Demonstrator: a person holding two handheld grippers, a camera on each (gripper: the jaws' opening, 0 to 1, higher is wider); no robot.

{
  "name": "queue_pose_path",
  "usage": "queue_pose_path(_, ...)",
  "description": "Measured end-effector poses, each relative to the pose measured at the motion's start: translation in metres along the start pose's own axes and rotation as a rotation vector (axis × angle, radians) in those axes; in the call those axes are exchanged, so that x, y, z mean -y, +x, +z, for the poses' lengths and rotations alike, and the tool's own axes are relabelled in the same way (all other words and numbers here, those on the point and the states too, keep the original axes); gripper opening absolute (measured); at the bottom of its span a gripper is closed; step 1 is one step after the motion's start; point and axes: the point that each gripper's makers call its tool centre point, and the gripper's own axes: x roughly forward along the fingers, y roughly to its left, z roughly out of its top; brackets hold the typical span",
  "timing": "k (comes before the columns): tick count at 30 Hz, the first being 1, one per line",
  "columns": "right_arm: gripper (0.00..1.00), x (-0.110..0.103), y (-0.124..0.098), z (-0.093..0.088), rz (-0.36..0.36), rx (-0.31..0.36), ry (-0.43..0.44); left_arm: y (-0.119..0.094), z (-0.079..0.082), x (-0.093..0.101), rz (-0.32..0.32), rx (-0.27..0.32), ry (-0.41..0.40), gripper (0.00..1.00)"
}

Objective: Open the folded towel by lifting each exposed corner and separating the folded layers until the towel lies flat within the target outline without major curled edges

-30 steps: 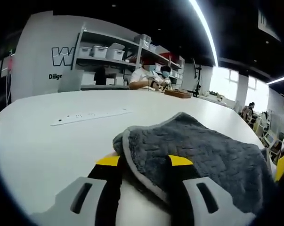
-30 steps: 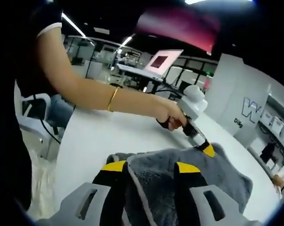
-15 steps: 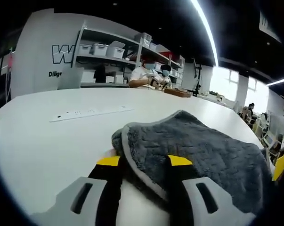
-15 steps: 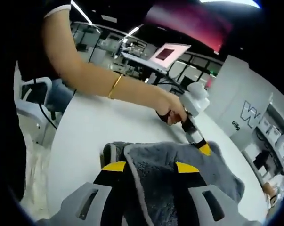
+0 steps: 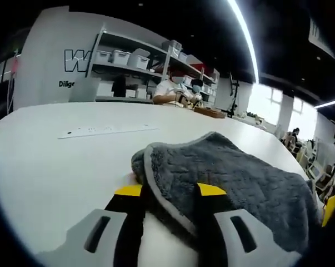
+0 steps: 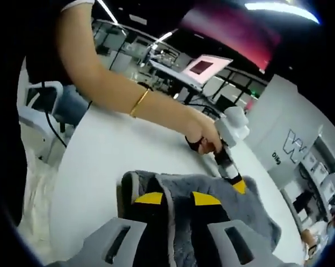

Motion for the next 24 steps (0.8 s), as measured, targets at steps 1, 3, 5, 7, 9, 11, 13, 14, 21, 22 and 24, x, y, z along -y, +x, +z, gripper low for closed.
queue_pose_path(1, 0.11, 0.0, 0.0, 0.0, 0.0, -0.002, -0.003, 0.0, 0.0, -0.001, -0.001, 0.001, 0.0, 0.33)
queue_pose_path(3, 0.1, 0.0, 0.001, -0.001, 0.0, -0.011, -0.017, 0.001, 0.001, -0.003, -0.002, 0.001, 0.0, 0.33)
queue_pose_path(5, 0.08, -0.002, 0.004, -0.004, -0.002, -0.048, -0.083, -0.002, -0.001, 0.009, -0.003, 0.002, 0.002, 0.33)
queue_pose_path(7, 0.08, 0.0, 0.004, -0.008, -0.019, -0.092, -0.144, -0.006, -0.004, 0.021, -0.003, 0.003, 0.004, 0.33)
queue_pose_path(9, 0.07, -0.002, 0.006, -0.008, -0.019, -0.097, -0.169, -0.006, -0.005, 0.024, -0.004, 0.003, 0.003, 0.33)
queue_pose_path(11, 0.05, -0.003, 0.007, -0.009, -0.02, -0.113, -0.197, -0.007, -0.006, 0.025, -0.004, 0.003, 0.003, 0.33)
queue_pose_path(13, 0.0, -0.007, 0.009, -0.012, 0.002, -0.134, -0.237, -0.007, -0.005, 0.025, -0.004, 0.005, 0.003, 0.33)
queue_pose_path(14, 0.0, -0.007, 0.009, -0.014, 0.003, -0.143, -0.245, -0.007, -0.005, 0.025, -0.005, 0.005, 0.003, 0.33)
queue_pose_path(21, 0.0, 0.011, 0.001, 0.0, -0.106, -0.071, -0.238, -0.008, -0.005, 0.026, -0.007, 0.009, -0.005, 0.33)
queue_pose_path(22, 0.0, 0.014, -0.001, 0.003, -0.121, -0.059, -0.234, -0.008, -0.005, 0.026, -0.005, 0.009, -0.006, 0.34)
queue_pose_path(24, 0.0, 0.018, -0.004, 0.008, -0.144, -0.037, -0.229, -0.008, -0.005, 0.027, -0.003, 0.01, -0.001, 0.33)
